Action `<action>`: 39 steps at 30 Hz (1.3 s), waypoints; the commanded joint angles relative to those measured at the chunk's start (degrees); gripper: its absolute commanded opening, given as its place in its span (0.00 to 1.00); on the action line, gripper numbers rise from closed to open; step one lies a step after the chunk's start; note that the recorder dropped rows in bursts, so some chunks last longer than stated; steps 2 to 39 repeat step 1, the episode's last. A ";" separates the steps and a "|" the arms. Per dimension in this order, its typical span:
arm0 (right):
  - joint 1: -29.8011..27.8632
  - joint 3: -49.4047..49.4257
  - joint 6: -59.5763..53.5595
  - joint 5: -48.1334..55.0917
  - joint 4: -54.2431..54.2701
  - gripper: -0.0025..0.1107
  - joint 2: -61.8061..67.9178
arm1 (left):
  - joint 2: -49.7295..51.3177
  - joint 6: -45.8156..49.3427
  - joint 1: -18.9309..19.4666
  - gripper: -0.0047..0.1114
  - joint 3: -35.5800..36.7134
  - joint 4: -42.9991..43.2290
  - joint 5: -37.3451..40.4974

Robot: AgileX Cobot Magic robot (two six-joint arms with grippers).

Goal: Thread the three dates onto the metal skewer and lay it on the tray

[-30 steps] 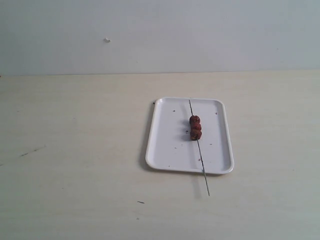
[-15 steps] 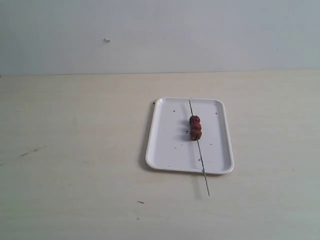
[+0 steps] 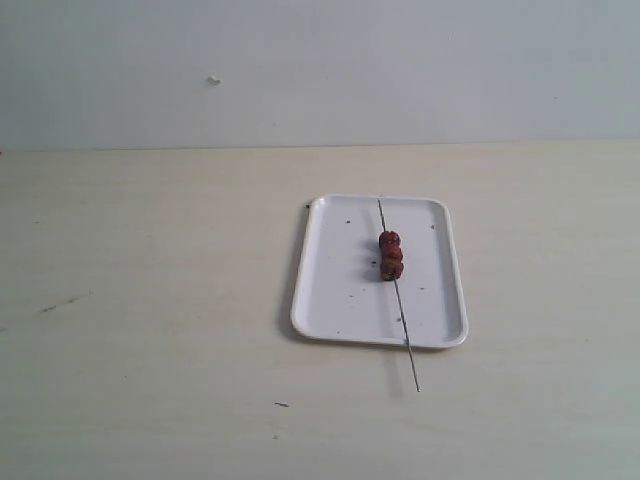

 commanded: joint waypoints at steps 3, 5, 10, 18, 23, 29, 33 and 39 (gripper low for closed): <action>-0.20 0.28 -0.03 0.09 -0.19 0.02 -0.31 | -0.28 -0.32 -0.12 0.04 0.14 0.01 0.07; -0.20 0.28 -0.03 0.09 -0.19 0.02 -0.31 | -0.28 -0.32 -0.12 0.04 0.14 0.01 0.07; -0.20 0.28 -0.03 0.09 -0.19 0.02 -0.31 | -0.28 -0.32 -0.12 0.04 0.14 0.01 0.07; -0.20 0.28 -0.03 0.09 -0.19 0.02 -0.31 | -0.28 -0.32 -0.12 0.04 0.14 0.01 0.07; -0.20 0.28 -0.03 0.09 -0.19 0.02 -0.31 | -0.28 -0.32 -0.12 0.04 0.14 0.01 0.07; -0.20 0.28 -0.03 0.09 -0.19 0.02 -0.31 | -0.28 -0.32 -0.12 0.04 0.14 0.01 0.07; -0.20 0.28 -0.03 0.09 -0.19 0.02 -0.31 | -0.28 -0.32 -0.12 0.04 0.14 0.01 0.07; -0.20 0.28 -0.03 0.09 -0.19 0.02 -0.31 | -0.28 -0.32 -0.12 0.04 0.14 0.01 0.07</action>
